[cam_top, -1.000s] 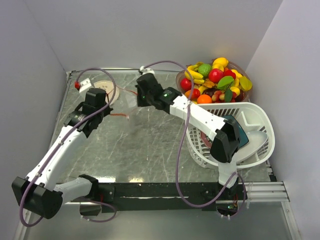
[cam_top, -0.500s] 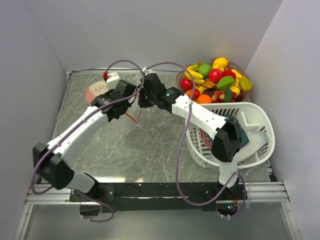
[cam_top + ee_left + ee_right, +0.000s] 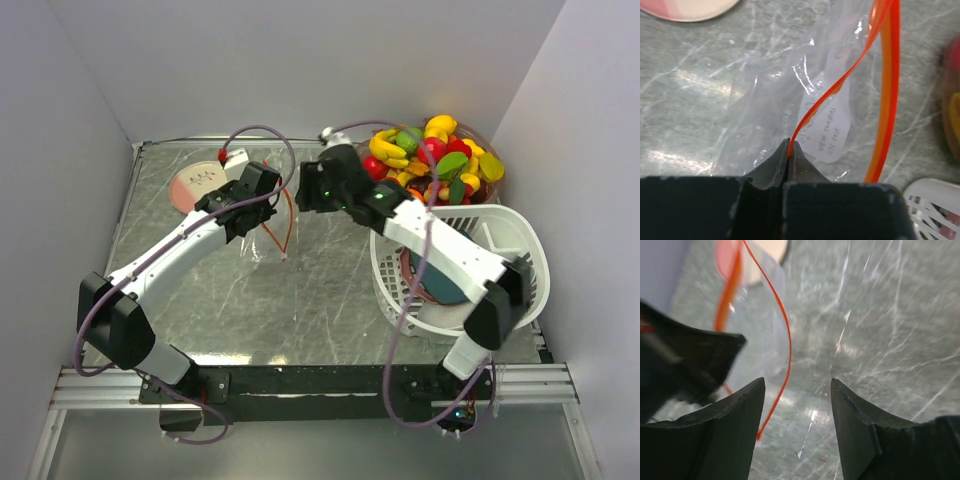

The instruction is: Place the food in the zip-top bag and seal the zipper

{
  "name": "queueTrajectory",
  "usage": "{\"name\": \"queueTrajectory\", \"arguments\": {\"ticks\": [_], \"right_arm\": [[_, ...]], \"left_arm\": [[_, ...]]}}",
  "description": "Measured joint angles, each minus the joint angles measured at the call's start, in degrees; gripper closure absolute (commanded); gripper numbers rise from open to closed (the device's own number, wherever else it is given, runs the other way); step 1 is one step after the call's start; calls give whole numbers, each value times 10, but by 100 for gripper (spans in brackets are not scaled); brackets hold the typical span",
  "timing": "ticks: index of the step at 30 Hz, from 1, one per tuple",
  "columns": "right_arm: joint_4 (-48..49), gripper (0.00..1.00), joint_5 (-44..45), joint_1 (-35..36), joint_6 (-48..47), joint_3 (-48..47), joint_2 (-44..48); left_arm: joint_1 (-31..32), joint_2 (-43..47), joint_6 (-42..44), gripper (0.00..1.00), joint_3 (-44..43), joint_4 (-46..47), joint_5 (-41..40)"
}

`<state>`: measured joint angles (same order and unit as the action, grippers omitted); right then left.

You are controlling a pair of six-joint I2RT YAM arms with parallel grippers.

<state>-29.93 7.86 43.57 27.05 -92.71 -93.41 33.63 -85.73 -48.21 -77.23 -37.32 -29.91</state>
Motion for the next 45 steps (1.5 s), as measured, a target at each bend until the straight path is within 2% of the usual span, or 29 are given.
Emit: {"name": "queueTrajectory", "arguments": {"ticks": [8, 16, 22, 32, 45], "right_arm": [[3, 35, 19, -70, -10, 0, 88], [-16, 35, 33, -233, -15, 1, 79], [-38, 28, 53, -306, -21, 1, 43], [-72, 24, 70, -312, -40, 46, 21], [-96, 16, 90, -298, -66, 49, -42]], "left_arm": [[0, -1, -23, 99, 24, 66, 53], [0, -15, -36, 99, 35, 103, 87], [0, -26, -36, 99, 35, 110, 103], [1, -31, -36, 99, 35, 113, 121], [1, -31, -36, 99, 35, 114, 126]]}}
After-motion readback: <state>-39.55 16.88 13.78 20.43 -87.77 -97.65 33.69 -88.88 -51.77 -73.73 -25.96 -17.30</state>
